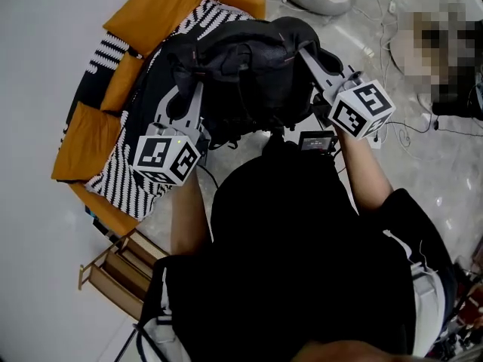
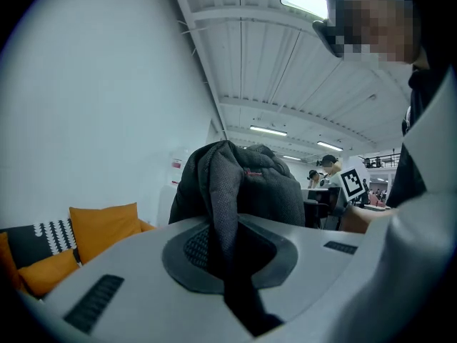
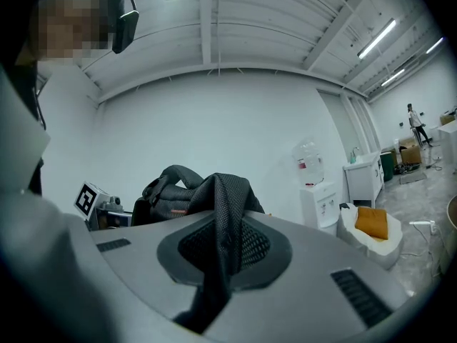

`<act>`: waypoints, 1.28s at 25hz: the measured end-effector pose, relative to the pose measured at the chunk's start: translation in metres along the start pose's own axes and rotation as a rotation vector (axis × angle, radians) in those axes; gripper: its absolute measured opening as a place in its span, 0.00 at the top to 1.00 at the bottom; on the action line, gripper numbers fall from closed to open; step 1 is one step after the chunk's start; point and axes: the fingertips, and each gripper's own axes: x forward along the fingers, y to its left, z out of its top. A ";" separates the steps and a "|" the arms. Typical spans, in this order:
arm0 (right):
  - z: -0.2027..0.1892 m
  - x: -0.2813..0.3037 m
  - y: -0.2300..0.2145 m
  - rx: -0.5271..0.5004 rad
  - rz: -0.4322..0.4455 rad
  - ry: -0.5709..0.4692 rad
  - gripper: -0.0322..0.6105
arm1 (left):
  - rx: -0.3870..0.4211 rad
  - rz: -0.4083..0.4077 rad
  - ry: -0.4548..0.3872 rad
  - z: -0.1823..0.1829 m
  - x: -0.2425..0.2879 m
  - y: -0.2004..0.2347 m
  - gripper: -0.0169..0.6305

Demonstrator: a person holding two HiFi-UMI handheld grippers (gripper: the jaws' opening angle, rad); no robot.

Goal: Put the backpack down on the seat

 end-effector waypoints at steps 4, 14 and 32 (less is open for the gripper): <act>0.006 0.019 -0.036 0.022 0.019 0.014 0.88 | -0.005 0.011 0.008 0.004 0.038 0.006 0.92; 0.014 0.081 -0.094 0.019 0.095 0.058 0.88 | -0.044 0.080 0.030 0.006 0.100 0.039 0.92; 0.016 0.180 -0.131 0.039 0.174 0.098 0.88 | -0.061 0.154 0.018 0.019 0.148 0.110 0.92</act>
